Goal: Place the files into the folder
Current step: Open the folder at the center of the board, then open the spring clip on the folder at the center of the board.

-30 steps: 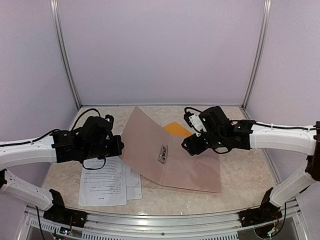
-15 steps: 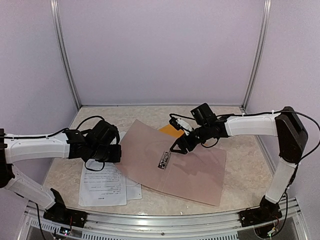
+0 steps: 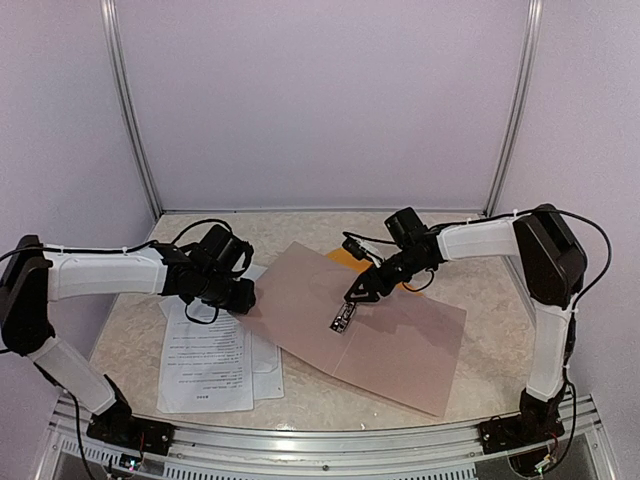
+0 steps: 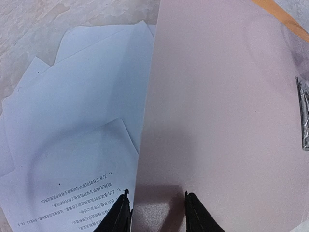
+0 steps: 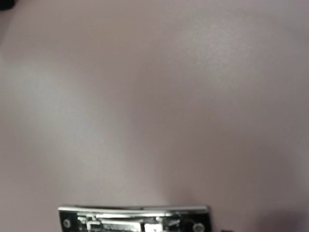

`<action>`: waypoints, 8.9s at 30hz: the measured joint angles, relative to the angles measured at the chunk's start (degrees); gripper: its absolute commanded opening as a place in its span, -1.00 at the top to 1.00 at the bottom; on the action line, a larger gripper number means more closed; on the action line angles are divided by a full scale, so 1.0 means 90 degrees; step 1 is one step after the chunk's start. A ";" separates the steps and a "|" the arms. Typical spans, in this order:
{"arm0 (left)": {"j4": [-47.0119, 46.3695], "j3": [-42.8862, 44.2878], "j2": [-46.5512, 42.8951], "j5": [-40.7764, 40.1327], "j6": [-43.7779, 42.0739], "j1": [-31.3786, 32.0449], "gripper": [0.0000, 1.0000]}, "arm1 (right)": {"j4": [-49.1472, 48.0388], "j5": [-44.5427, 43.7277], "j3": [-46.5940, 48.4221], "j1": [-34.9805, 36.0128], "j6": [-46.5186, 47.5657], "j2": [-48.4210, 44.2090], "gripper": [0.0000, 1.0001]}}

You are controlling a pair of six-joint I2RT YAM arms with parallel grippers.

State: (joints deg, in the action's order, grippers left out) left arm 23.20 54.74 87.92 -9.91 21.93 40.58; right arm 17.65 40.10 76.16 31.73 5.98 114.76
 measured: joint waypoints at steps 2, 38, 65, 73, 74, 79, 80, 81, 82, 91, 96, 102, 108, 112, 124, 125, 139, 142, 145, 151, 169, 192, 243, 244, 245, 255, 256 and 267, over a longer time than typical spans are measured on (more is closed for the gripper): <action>-0.0032 0.0017 0.0083 0.0005 -0.0134 -0.0010 0.18 | 0.0015 0.0107 0.0000 -0.0095 0.0027 0.0007 -0.12; -0.0066 0.0117 0.0177 -0.0459 -0.0539 0.0083 0.21 | -0.0250 0.0976 -0.0066 -0.0423 -0.0117 0.0624 0.69; -0.1037 0.1066 0.1156 0.0107 -0.0833 0.1355 0.10 | -0.1158 0.0930 -0.0838 -0.0503 -0.1064 0.0333 0.93; -0.1241 0.2101 0.2166 0.0231 -0.0942 0.2033 -0.02 | -0.1217 0.0714 -0.0964 -0.0568 -0.1166 -0.0223 0.90; -0.1234 0.2261 0.2314 0.0228 -0.0947 0.2093 -0.02 | -0.1231 0.0692 -0.1008 -0.0595 -0.1175 -0.0279 0.90; -0.1059 0.2873 0.2912 0.0100 -0.0937 0.2263 -0.02 | -0.1282 0.0639 -0.1217 -0.0743 -0.1205 -0.0420 0.89; -0.1001 0.2963 0.3007 0.0053 -0.0933 0.2285 -0.02 | -0.1285 0.0631 -0.1248 -0.0758 -0.1207 -0.0432 0.89; -0.0935 0.3026 0.3079 0.0022 -0.0923 0.2288 -0.01 | -0.1287 0.0629 -0.1290 -0.0780 -0.1212 -0.0444 0.89; -0.0862 0.3070 0.3147 -0.0019 -0.0916 0.2288 -0.01 | -0.1290 0.0627 -0.1314 -0.0792 -0.1222 -0.0449 0.88; -0.0401 0.3181 0.3407 -0.0126 -0.0797 0.2288 0.09 | -0.1338 0.0597 -0.1438 -0.0794 -0.1251 -0.0500 0.87; -0.0267 0.3194 0.3502 -0.0114 -0.0656 0.2285 0.18 | -0.1350 0.0583 -0.1496 -0.0794 -0.1258 -0.0542 0.86; -0.0238 0.3194 0.3502 -0.0100 -0.0583 0.2276 0.26 | -0.1392 0.0583 -0.1547 -0.0794 -0.1270 -0.0542 0.86; -0.0267 0.3172 0.3514 -0.0078 -0.0583 0.2249 0.47 | -0.1421 0.0585 -0.1583 -0.0794 -0.1275 -0.0542 0.82; -0.0498 0.3011 0.3509 -0.0083 -0.0612 0.2244 0.59 | -0.1430 0.0585 -0.1583 -0.0794 -0.1304 -0.0542 0.66; -0.1358 0.2297 0.3206 0.0017 -0.1115 0.2234 0.65 | -0.1659 0.0658 -0.1688 -0.0631 -0.1579 -0.0542 0.40; -0.1389 0.2261 0.3189 0.0039 -0.1139 0.2229 0.65 | -0.1688 0.0692 -0.1727 -0.0607 -0.1617 -0.0542 0.40; -0.1719 0.2021 0.3128 0.0121 -0.1190 0.2203 0.66 | -0.2169 0.1090 -0.1780 -0.0291 -0.1970 -0.0182 0.41; -0.1741 0.2006 0.3128 0.0121 -0.1188 0.2203 0.66 | -0.2193 0.1090 -0.1763 -0.0274 -0.1989 -0.0117 0.48; -0.1768 0.1974 0.3118 0.0119 -0.1190 0.2203 0.66 | -0.2195 0.1086 -0.1749 -0.0274 -0.2011 -0.0104 0.57; -0.1802 0.1923 0.3101 0.0114 -0.1192 0.2203 0.67 | -0.2193 0.1078 -0.1693 -0.0274 -0.2042 -0.0070 0.57; -0.1824 0.1909 0.3099 0.0090 -0.1212 0.2203 0.68 | -0.2288 0.1151 -0.1576 -0.0262 -0.2161 0.0083 0.93; -0.2106 0.1617 0.3031 0.0051 -0.1212 0.2208 0.74 | -0.1812 0.1209 -0.1156 -0.0265 -0.1683 0.0362 1.00; -0.2470 0.1421 0.2965 0.0296 -0.1494 0.2069 0.79 | -0.2412 0.0957 -0.1314 -0.0250 -0.1802 0.0503 1.00; -0.2472 0.1418 0.2963 0.0308 -0.1494 0.2069 0.79 | -0.2399 0.0974 -0.1299 -0.0250 -0.1800 0.0515 1.00; -0.2472 0.1418 0.2963 0.0313 -0.1498 0.2069 0.79 | -0.2385 0.0986 -0.1282 -0.0250 -0.1795 0.0527 1.00; -0.2528 0.1372 0.2943 0.0321 -0.1566 0.2064 0.79 | -0.2273 0.1047 -0.1141 -0.0250 -0.1698 0.0636 1.00; -0.2538 0.1360 0.2939 0.0318 -0.1583 0.2064 0.79 | -0.2254 0.1047 -0.1129 -0.0250 -0.1690 0.0636 1.00; -0.2560 0.1341 0.2936 0.0316 -0.1642 0.2064 0.79 | -0.1987 0.1037 -0.0988 -0.0243 -0.1620 0.0636 1.00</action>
State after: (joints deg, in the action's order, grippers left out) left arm 0.16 66.81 114.34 -7.07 7.16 59.16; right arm -0.23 49.43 67.26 29.54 -8.60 120.49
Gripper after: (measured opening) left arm 0.110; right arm 0.008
